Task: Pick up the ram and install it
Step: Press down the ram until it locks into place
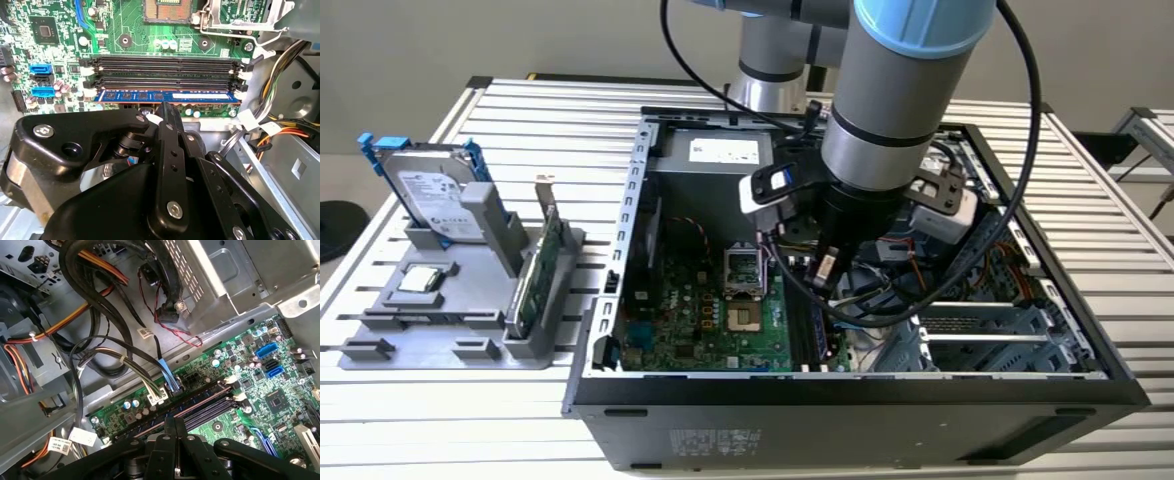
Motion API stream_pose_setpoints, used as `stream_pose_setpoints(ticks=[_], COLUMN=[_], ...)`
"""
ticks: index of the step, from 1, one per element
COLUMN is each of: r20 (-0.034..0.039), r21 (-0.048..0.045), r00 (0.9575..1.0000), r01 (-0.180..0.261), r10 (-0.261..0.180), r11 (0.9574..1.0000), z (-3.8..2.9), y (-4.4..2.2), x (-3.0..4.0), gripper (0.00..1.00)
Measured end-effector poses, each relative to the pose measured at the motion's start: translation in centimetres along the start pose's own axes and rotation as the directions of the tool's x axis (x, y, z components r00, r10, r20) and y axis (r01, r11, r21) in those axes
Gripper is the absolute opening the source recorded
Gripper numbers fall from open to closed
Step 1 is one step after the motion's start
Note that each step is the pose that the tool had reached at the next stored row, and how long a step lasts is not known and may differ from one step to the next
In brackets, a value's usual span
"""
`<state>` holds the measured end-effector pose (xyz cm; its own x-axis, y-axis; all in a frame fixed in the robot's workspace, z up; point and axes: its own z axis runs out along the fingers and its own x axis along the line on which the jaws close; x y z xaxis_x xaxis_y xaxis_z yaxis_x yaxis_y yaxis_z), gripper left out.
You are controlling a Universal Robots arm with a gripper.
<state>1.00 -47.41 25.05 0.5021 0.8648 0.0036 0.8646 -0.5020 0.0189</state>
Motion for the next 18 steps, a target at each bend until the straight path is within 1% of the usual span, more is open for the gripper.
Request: stream_pose_setpoints(ticks=[8,18], r20=[-0.0009,-0.0017], r21=[0.0001,0.0002], r00=[0.999,0.9961], r01=[0.044,0.089], r10=[-0.044,-0.089], r11=[0.999,0.9961], z=[0.01,0.02], y=[0.0,0.0], x=[0.0,0.0], gripper=[0.0,0.0])
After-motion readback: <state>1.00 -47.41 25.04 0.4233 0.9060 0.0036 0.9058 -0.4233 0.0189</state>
